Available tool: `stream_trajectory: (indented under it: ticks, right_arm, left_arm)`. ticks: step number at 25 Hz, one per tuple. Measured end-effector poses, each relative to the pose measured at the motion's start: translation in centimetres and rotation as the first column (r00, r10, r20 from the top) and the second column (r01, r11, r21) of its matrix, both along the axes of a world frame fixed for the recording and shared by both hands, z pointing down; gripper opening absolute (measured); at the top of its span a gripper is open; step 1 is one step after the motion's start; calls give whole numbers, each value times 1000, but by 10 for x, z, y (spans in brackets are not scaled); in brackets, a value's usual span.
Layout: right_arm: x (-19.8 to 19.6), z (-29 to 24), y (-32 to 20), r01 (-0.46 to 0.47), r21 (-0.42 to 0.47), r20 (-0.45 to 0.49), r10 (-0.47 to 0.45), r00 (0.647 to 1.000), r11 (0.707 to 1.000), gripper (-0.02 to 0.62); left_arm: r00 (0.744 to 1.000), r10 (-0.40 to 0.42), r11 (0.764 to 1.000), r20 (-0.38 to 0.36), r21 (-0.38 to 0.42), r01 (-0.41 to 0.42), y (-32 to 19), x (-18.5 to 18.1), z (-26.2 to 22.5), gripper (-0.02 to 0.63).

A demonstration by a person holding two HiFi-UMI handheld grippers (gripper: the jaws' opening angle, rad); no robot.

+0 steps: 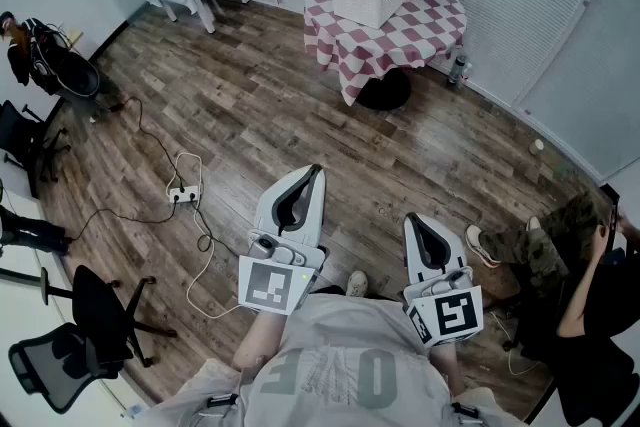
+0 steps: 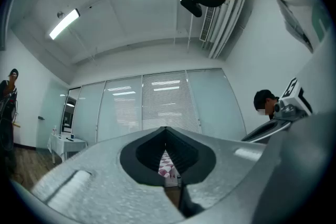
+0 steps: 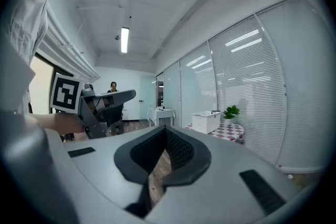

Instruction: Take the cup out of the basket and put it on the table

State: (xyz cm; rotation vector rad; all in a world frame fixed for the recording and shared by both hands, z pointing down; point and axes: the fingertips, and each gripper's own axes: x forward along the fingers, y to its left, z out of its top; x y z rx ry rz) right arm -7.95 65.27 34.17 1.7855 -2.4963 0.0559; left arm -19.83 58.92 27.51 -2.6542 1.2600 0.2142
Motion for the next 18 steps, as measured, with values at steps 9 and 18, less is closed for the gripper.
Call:
stream_trajectory:
  ticks: [9,18]
  right_arm:
    - [1,1,7,15,12,-19,-14,1000,1000,8]
    - [13,-10,6,61,26,140,-64,988,998,8]
  left_arm:
    - [1000,-14,1000,-24,0,14,1,-8,1,5]
    - [999,32,999,-39,24,-31,-2,18,-11,5]
